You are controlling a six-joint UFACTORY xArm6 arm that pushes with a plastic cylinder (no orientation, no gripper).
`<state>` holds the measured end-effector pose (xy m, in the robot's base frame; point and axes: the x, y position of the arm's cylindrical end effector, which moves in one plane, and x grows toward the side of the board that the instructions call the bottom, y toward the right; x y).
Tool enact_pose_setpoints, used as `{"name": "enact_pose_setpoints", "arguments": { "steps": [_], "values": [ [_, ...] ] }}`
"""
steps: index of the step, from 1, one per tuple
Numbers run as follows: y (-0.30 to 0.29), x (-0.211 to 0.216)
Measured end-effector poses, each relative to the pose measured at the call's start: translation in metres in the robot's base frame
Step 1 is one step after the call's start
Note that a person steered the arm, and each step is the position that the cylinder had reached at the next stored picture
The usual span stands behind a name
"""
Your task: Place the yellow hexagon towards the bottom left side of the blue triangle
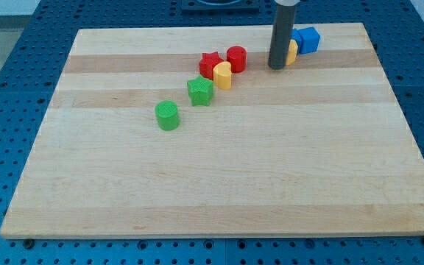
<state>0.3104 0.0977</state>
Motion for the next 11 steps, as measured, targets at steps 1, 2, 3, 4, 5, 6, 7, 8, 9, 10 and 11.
{"name": "enact_pose_setpoints", "arguments": {
  "steps": [1, 2, 3, 4, 5, 6, 7, 8, 9, 10, 11],
  "values": [
    [-0.014, 0.018],
    [0.023, 0.027],
    [0.07, -0.014],
    [0.091, -0.036],
    [0.088, -0.042],
    [0.082, -0.042],
    [0.082, -0.024],
    [0.081, -0.015],
    [0.066, -0.015],
    [0.053, -0.015],
    [0.038, -0.015]
  ]
}}
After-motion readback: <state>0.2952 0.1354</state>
